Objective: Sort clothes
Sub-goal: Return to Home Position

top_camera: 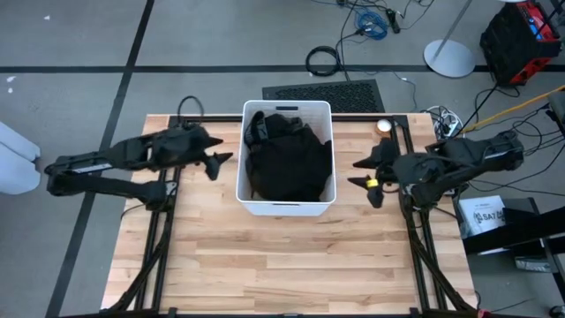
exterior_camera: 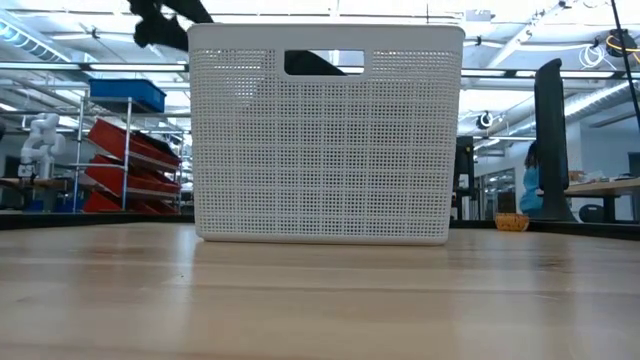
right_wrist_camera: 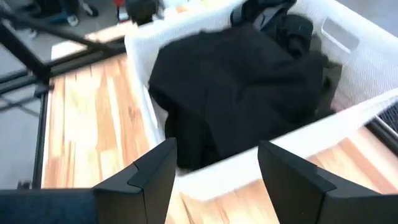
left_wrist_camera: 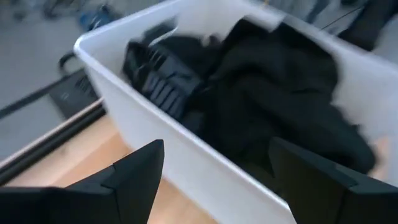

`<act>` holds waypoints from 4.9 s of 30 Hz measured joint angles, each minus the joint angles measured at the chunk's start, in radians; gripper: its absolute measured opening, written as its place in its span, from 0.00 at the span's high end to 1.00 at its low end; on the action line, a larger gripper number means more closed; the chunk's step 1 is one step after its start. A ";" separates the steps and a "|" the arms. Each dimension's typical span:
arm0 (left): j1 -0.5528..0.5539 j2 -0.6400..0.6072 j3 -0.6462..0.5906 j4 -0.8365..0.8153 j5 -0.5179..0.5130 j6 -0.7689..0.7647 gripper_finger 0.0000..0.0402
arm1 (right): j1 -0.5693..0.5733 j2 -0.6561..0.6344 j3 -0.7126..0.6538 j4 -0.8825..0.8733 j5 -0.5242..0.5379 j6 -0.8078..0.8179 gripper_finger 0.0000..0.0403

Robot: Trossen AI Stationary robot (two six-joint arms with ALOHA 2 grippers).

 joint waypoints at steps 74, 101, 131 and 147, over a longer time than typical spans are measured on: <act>-0.176 -0.843 -0.970 0.848 0.164 0.100 0.26 | -0.099 -0.862 -1.315 1.073 -0.132 -0.049 0.71; -0.176 -0.764 -0.969 0.704 0.282 0.279 0.26 | -0.091 -0.762 -1.314 1.001 -0.236 -0.396 0.71; -0.176 -0.764 -0.969 0.707 0.278 0.278 0.26 | -0.099 -0.870 -1.314 1.003 -0.233 -0.464 0.71; -0.176 -0.764 -0.969 0.707 0.278 0.277 0.26 | -0.099 -0.961 -1.313 1.002 -0.233 -0.464 0.71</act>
